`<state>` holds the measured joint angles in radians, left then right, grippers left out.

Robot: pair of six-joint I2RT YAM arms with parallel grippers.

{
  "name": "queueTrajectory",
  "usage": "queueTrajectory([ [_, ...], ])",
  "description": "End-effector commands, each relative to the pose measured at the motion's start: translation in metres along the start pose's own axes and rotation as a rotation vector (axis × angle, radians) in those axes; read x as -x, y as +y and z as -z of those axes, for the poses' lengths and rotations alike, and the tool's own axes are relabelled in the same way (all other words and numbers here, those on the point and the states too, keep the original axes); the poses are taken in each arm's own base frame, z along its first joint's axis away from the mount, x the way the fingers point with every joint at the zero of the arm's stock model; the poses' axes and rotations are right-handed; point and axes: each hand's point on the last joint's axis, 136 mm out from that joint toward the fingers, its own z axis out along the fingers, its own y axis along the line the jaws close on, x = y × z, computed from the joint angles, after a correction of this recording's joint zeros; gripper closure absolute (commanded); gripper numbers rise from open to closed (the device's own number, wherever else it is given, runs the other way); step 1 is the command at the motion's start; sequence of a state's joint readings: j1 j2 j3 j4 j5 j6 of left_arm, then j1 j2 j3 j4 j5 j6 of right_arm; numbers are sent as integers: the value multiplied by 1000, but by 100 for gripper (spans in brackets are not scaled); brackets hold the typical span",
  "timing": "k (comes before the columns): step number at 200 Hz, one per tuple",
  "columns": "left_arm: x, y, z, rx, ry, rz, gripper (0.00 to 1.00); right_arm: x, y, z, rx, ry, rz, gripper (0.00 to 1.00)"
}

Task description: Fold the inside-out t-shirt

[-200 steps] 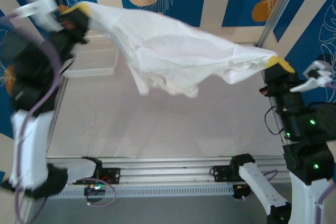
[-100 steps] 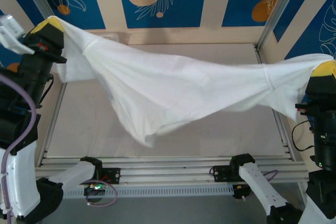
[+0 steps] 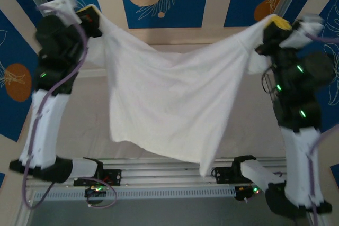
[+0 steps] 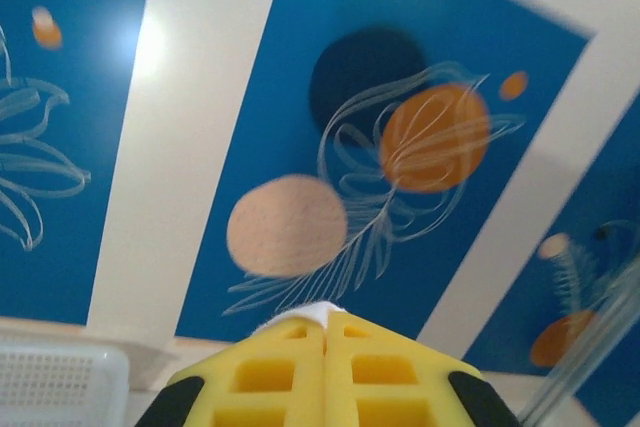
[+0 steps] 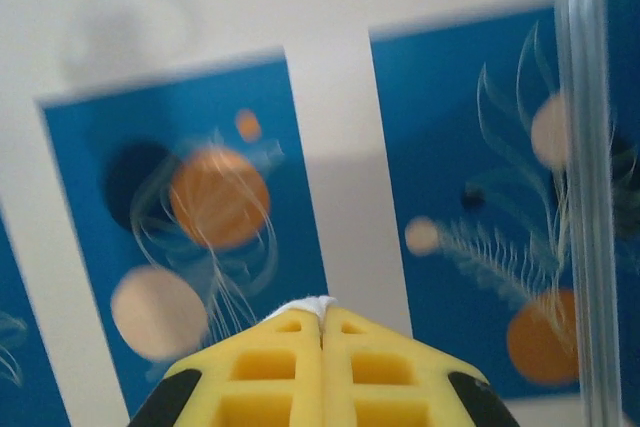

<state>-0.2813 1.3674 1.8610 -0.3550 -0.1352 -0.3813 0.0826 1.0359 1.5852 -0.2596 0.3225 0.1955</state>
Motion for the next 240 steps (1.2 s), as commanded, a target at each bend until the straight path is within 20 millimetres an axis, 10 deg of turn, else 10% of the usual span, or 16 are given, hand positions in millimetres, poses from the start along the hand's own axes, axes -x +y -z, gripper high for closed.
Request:
queueTrajectory([
  [1,-52,24,-58,69,38,-41,100,-69,-35,-55,-49,133,-98,100],
  [23,-89,31,-107,56,49,-60,100,-108,-52,-96,-40,214,-177,100],
  [43,-118,29,-139,23,138,-60,48,-137,-38,-121,63,360,-192,38],
  [73,-131,18,-134,-51,181,-18,33,-146,-17,-112,178,508,-257,21],
  [94,-142,-1,-104,-158,252,45,33,-147,8,-83,285,592,-314,21],
  [124,-207,-40,-43,-298,451,57,31,-187,27,-23,282,729,-429,21],
  [154,-303,-105,28,-501,650,-180,25,-282,53,54,272,914,-540,24],
  [188,-397,-135,103,-738,777,-478,18,-393,88,151,245,1252,-511,30],
  [240,-428,-123,182,-982,588,-838,9,-472,38,235,-102,1521,-185,32],
])
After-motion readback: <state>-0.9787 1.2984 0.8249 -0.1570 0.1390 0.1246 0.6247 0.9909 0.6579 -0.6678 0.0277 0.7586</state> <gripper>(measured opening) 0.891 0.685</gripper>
